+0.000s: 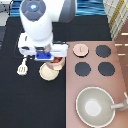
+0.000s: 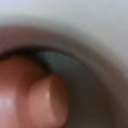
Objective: Take the lid off the pot, put the pot on the plate, and use the tool to push the pot to the front of the table.
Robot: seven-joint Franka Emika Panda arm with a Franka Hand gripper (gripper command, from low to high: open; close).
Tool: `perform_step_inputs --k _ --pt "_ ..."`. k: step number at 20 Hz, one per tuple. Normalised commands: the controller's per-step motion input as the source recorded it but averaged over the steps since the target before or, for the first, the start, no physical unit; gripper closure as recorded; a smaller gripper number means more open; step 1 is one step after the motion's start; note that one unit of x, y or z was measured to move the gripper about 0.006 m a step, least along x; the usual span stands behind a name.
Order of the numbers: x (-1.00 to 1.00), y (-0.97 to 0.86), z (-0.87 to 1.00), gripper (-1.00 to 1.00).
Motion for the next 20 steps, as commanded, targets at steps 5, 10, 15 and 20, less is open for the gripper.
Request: perform_step_inputs --k 5,10,15,20 --pt "-0.37 -0.19 -0.78 1.00" --pt "-0.30 -0.01 -0.74 1.00" --pt "-0.28 -0.09 -0.76 1.00" --pt "-0.20 -0.16 -0.43 1.00"
